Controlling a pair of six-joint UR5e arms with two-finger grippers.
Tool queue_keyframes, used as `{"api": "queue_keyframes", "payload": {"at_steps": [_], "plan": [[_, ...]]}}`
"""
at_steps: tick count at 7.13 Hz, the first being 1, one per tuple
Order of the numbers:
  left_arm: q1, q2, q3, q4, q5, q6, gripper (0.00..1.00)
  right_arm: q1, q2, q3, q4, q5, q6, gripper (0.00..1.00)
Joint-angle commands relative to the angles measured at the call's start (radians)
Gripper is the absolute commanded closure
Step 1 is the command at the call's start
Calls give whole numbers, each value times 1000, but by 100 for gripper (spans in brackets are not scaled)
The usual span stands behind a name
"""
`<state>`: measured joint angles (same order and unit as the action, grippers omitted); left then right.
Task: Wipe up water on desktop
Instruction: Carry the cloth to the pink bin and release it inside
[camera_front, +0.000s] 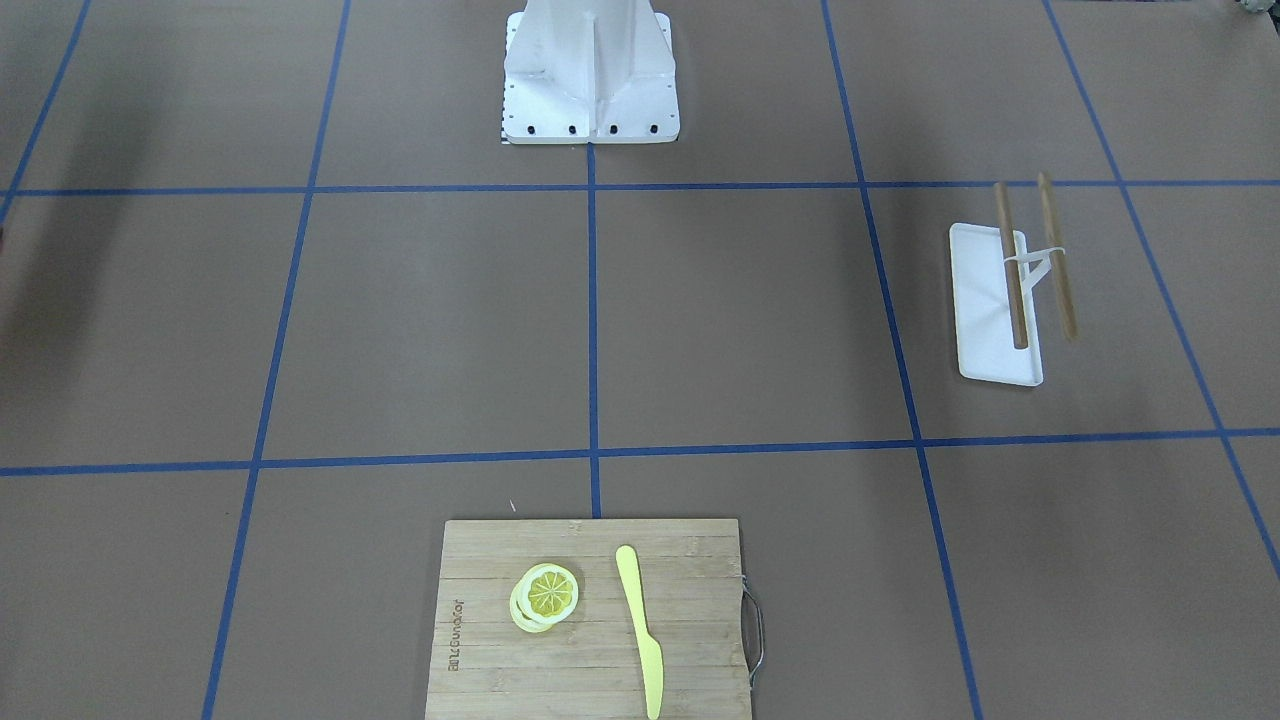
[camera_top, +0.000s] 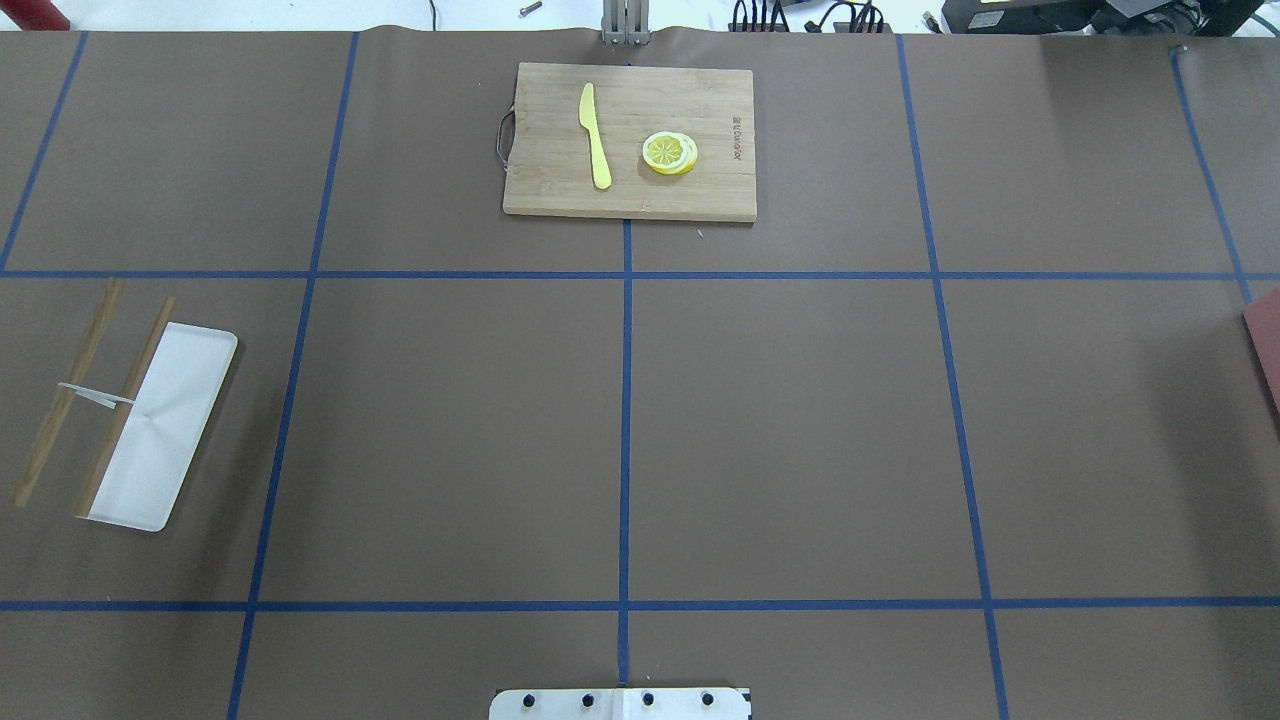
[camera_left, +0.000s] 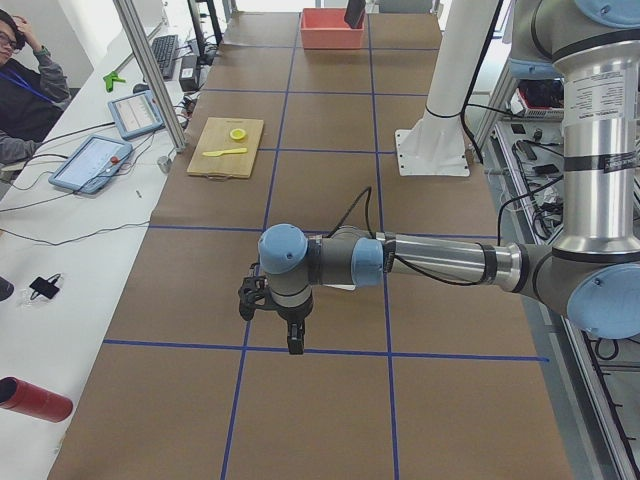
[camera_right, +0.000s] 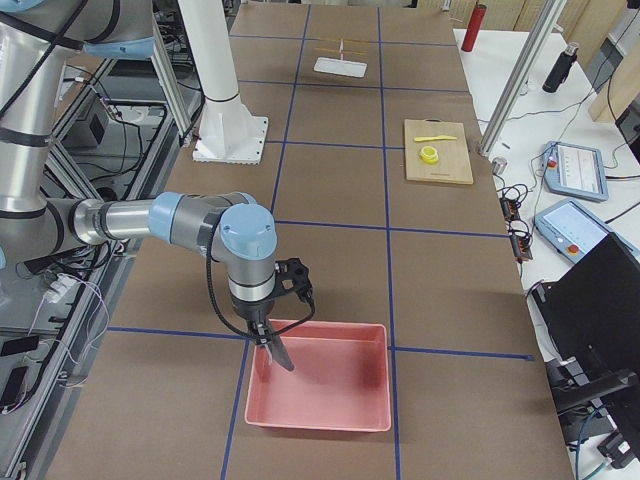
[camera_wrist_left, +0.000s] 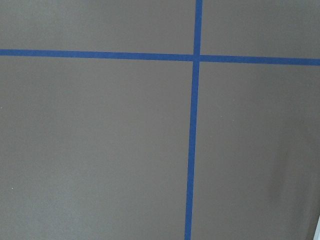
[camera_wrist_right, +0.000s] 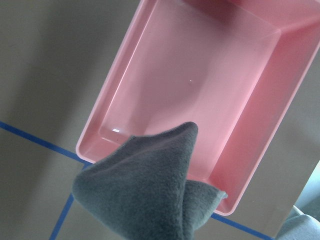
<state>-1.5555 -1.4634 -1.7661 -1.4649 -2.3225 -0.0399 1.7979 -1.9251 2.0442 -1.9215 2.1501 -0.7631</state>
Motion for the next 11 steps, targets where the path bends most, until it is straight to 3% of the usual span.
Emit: {"api": "queue_keyframes", "payload": {"at_steps": [1, 4, 5, 6, 8, 9, 10, 11], "plan": [[0, 0, -1, 0, 0, 2, 2, 3, 54, -106, 68, -7, 11, 100], [0, 0, 1, 0, 2, 0, 2, 5, 57, -110, 84, -21, 16, 100], [0, 0, 1, 0, 0, 0, 2, 5, 67, -108, 84, -21, 19, 11], [0, 0, 1, 0, 2, 2, 2, 5, 87, -110, 84, -15, 59, 0], [-2, 0, -1, 0, 0, 0, 2, 2, 109, -104, 113, 35, 445, 0], [-2, 0, -1, 0, 2, 2, 2, -5, 109, -108, 184, 34, 607, 0], [-2, 0, 1, 0, 2, 2, 2, -49, 110, -108, 253, 28, 739, 0], [-2, 0, 2, 0, 3, 0, 2, -76, 101, -114, 291, 33, 737, 0]]}}
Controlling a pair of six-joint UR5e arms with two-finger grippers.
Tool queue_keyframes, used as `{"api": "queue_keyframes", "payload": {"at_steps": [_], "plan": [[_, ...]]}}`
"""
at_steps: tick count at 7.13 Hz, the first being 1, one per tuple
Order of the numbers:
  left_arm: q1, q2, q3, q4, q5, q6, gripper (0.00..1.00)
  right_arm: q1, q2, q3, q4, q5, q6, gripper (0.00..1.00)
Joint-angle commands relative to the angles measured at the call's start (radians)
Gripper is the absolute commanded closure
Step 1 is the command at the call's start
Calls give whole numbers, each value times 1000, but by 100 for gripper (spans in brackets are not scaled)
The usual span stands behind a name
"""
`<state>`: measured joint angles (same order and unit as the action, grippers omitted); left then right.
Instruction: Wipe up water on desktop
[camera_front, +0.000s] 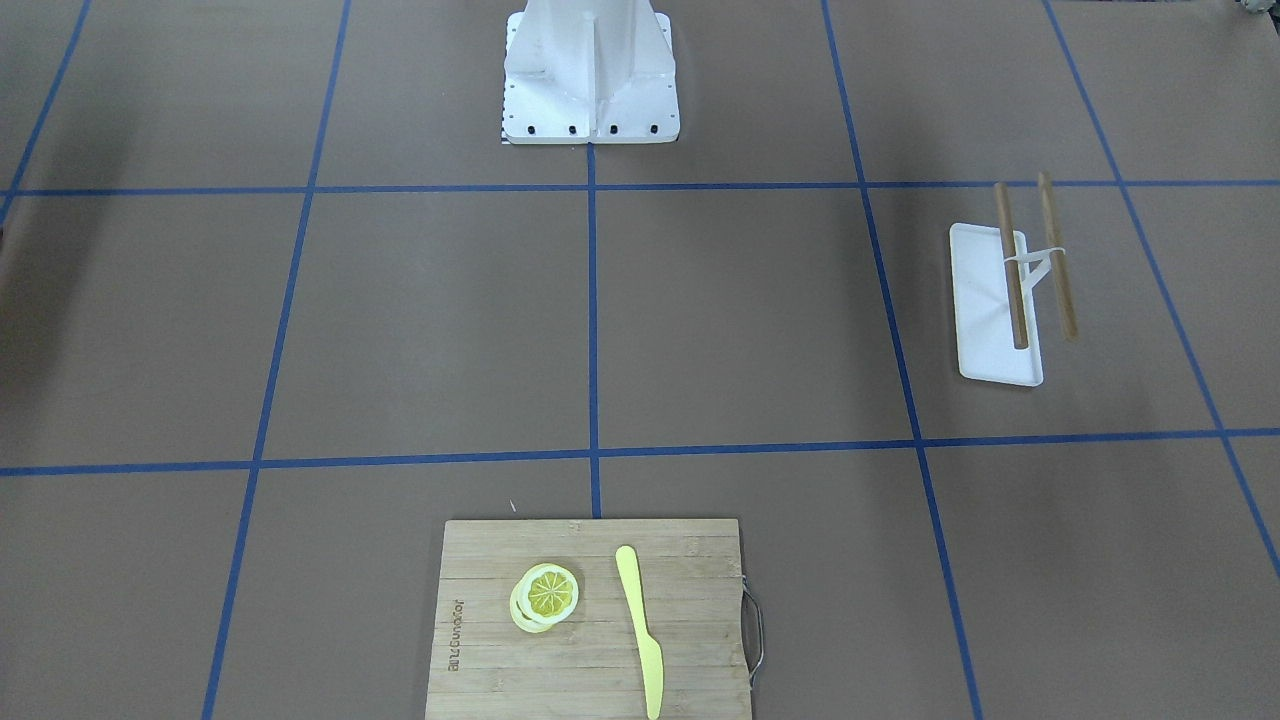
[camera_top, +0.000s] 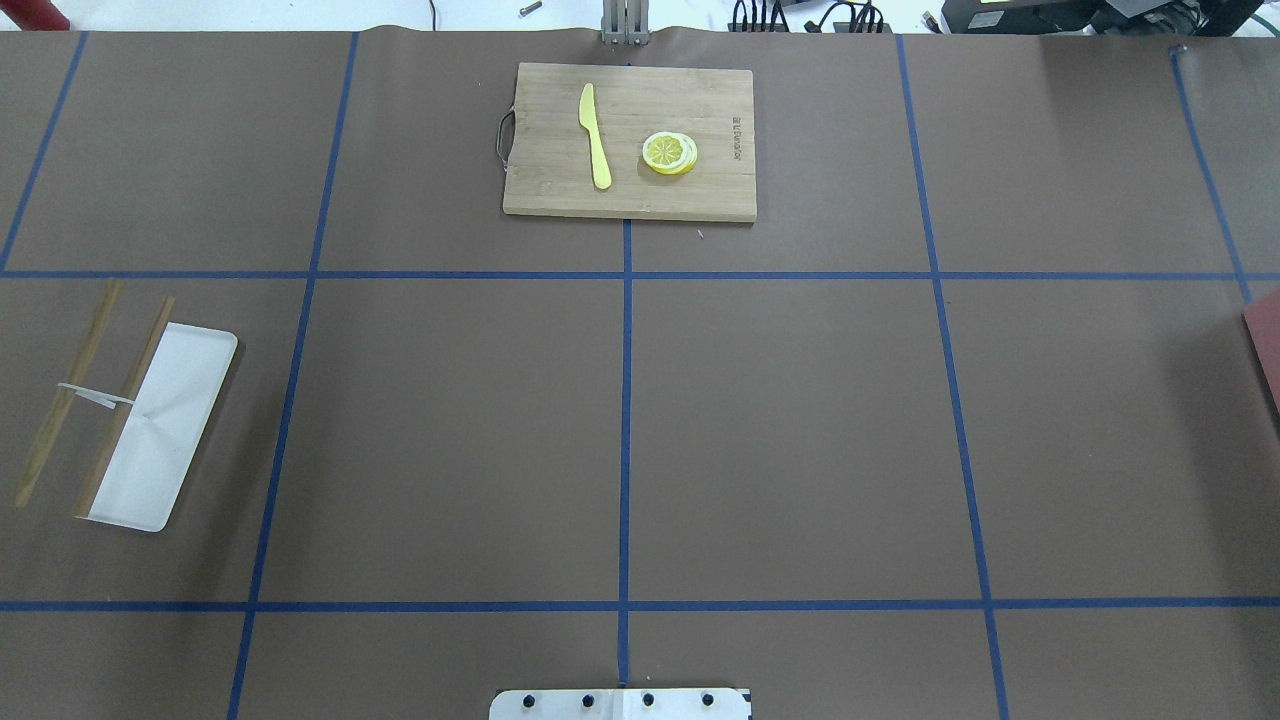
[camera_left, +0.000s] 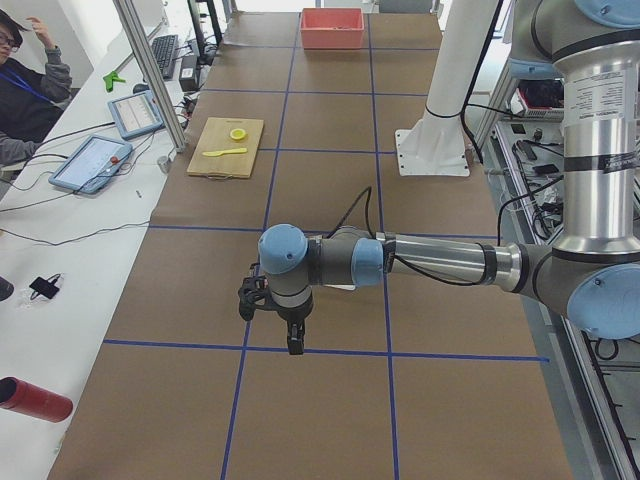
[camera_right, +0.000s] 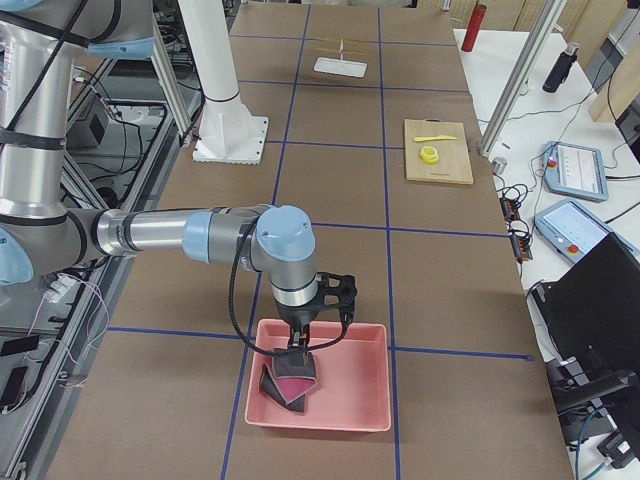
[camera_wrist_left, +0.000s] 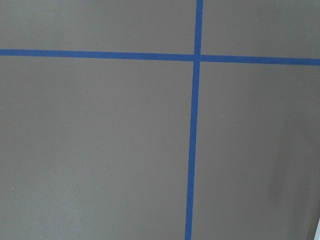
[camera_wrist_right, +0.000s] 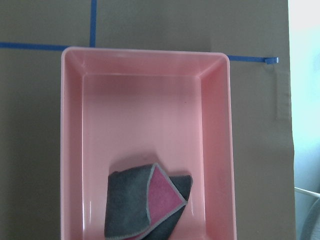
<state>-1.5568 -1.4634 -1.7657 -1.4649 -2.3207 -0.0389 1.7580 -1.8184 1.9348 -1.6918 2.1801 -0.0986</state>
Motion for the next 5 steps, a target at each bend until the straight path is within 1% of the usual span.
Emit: {"api": "queue_keyframes", "payload": {"at_steps": [1, 2, 3, 4, 5], "plan": [[0, 0, 2, 0, 1, -1, 2, -69, -1, -14, 64, -19, 86, 0], [1, 0, 0, 0, 1, -1, 2, -131, 40, -25, 60, -34, 86, 0], [1, 0, 0, 0, 3, -1, 2, -170, 68, -58, 64, -19, 133, 0], [0, 0, 0, 0, 3, -1, 2, -199, 79, -56, 64, -8, 243, 0], [-2, 0, -6, 0, 4, -1, 2, -201, 76, -60, 64, 76, 266, 0]]}}
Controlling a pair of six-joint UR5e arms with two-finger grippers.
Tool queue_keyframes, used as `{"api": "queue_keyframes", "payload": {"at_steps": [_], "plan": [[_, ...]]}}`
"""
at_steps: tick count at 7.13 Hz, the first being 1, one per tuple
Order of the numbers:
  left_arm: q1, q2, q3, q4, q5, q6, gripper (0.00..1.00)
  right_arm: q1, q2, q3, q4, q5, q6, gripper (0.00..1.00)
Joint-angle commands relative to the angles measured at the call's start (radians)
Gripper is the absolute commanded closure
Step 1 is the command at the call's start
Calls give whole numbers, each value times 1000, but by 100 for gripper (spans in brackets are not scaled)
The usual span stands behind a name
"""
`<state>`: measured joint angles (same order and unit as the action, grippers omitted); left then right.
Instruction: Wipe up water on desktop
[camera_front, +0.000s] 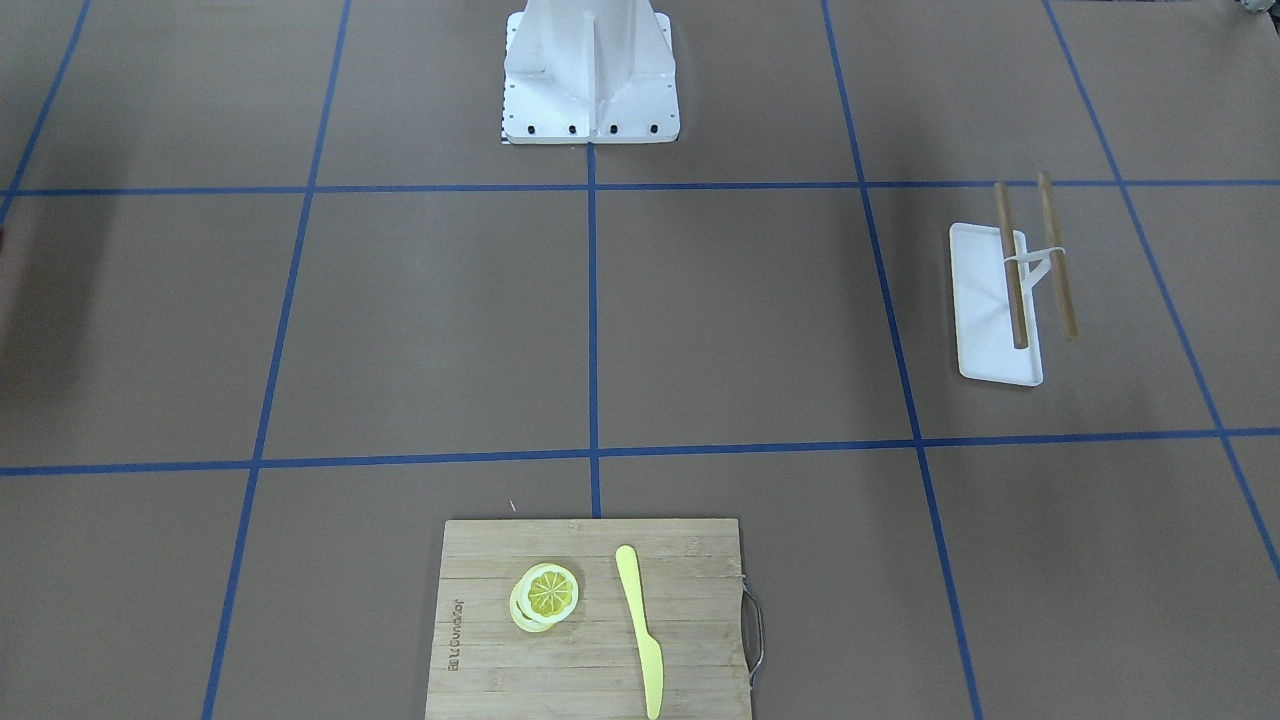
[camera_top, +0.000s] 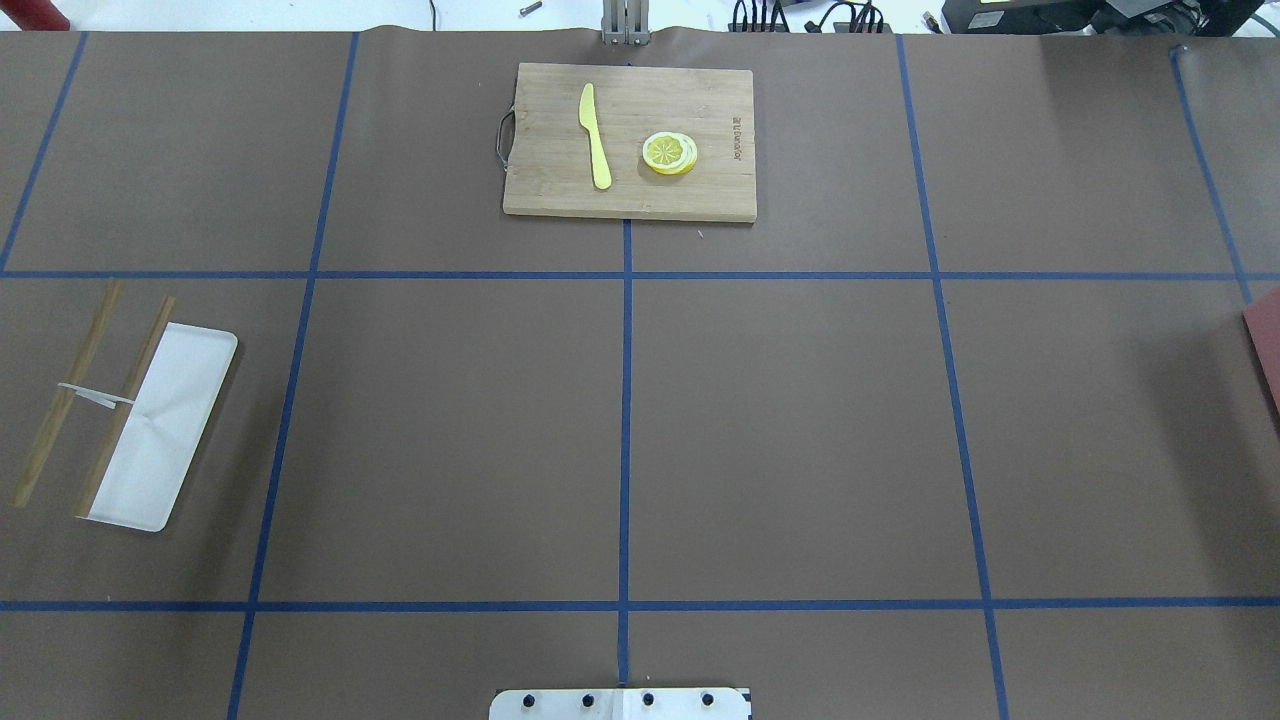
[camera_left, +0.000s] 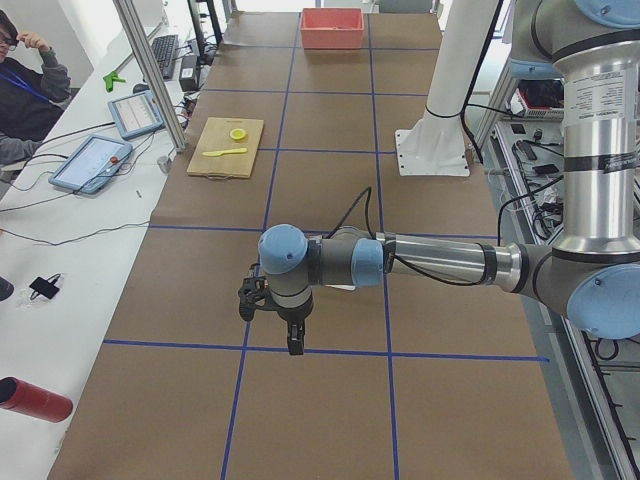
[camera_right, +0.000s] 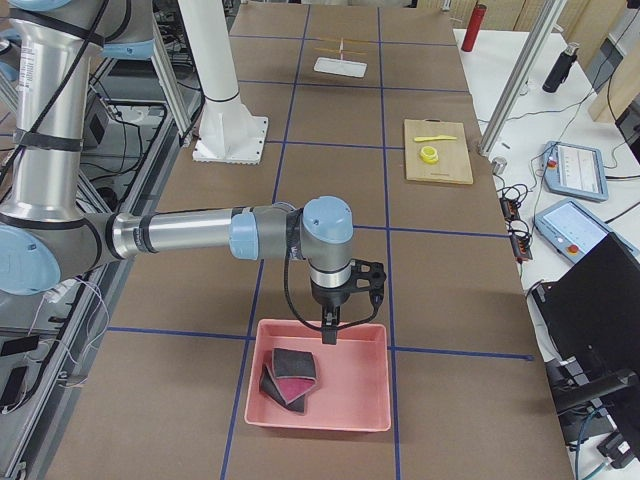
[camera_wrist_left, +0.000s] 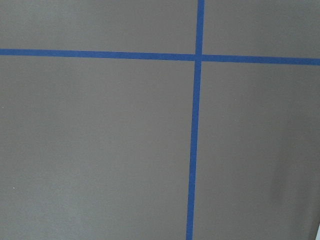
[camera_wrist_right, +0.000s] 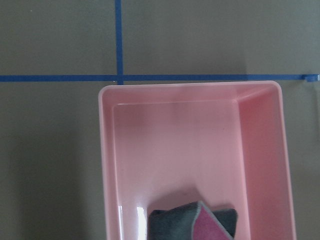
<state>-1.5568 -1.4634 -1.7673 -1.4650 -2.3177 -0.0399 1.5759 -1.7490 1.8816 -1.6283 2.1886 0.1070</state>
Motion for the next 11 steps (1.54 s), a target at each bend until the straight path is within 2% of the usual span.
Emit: {"api": "queue_keyframes", "payload": {"at_steps": [1, 4, 11], "plan": [[0, 0, -6, 0, 1, 0, 2, -19, -3, -7, 2, 106, 63, 0], [0, 20, -46, 0, 3, -2, 2, -19, -3, -1, 5, 109, 48, 0], [0, 28, -46, 0, 4, -21, 2, -19, -4, 4, 1, 108, 46, 0]]}}
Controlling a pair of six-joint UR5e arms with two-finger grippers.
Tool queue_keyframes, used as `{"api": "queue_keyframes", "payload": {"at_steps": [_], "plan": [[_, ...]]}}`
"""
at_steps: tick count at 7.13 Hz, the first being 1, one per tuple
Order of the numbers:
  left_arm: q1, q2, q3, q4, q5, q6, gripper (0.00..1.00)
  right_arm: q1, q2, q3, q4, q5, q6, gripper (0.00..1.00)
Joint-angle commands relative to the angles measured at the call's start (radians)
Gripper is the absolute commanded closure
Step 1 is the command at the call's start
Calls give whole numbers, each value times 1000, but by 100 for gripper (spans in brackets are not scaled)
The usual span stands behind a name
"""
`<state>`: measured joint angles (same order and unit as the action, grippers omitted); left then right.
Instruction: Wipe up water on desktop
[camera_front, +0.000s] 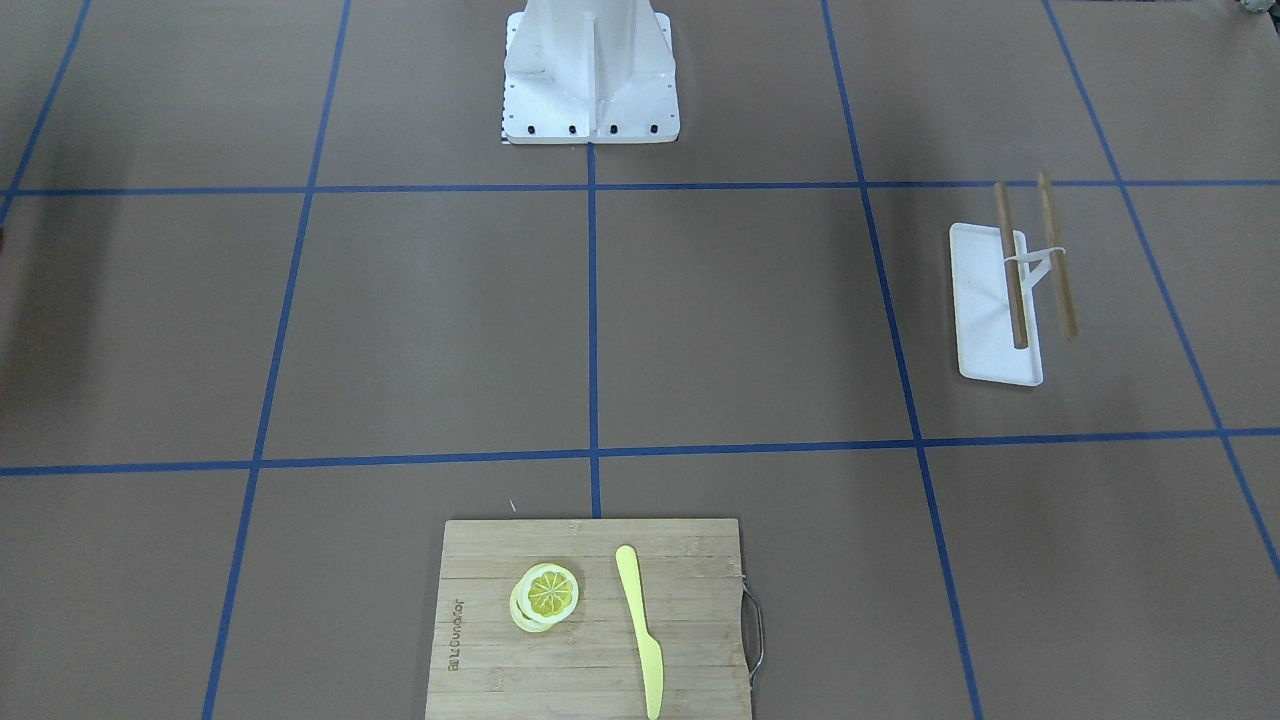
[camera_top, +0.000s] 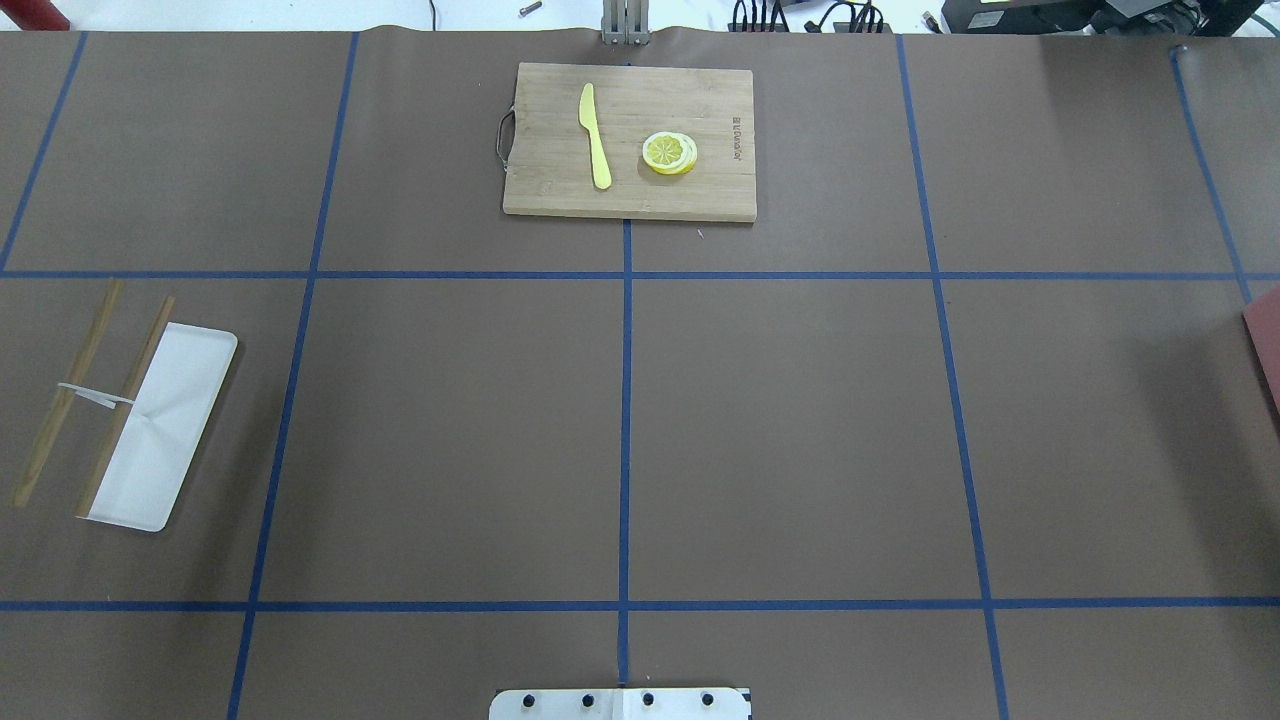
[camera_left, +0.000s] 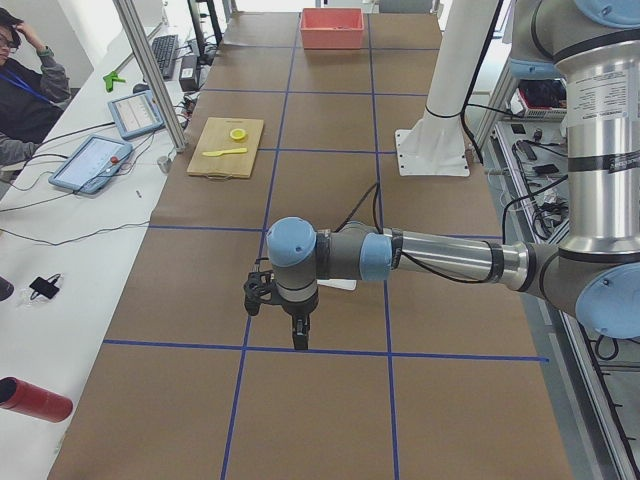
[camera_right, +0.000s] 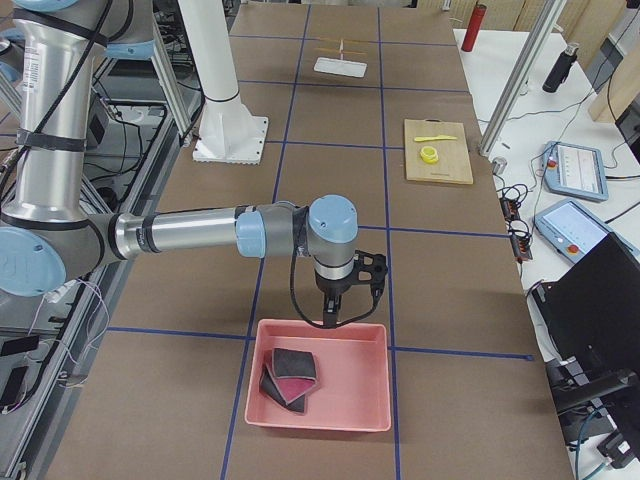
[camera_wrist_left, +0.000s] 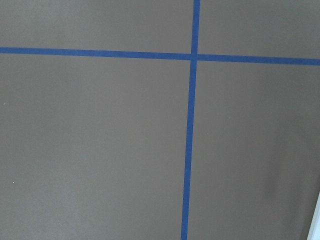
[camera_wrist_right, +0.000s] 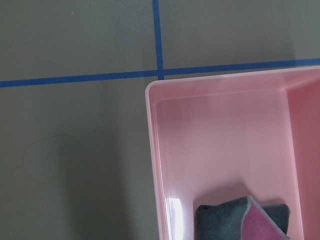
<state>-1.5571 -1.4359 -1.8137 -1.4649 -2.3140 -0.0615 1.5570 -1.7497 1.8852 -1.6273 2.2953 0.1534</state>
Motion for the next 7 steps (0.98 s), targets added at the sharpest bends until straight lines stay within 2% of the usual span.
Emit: {"api": "queue_keyframes", "payload": {"at_steps": [1, 7], "plan": [[0, 2, -1, 0, 1, 0, 2, 0, -4, 0, 0, 3, 0, 0], [0, 2, 4, 0, 2, 2, 2, 0, -4, 11, 0, 3, 0, 0]]}}
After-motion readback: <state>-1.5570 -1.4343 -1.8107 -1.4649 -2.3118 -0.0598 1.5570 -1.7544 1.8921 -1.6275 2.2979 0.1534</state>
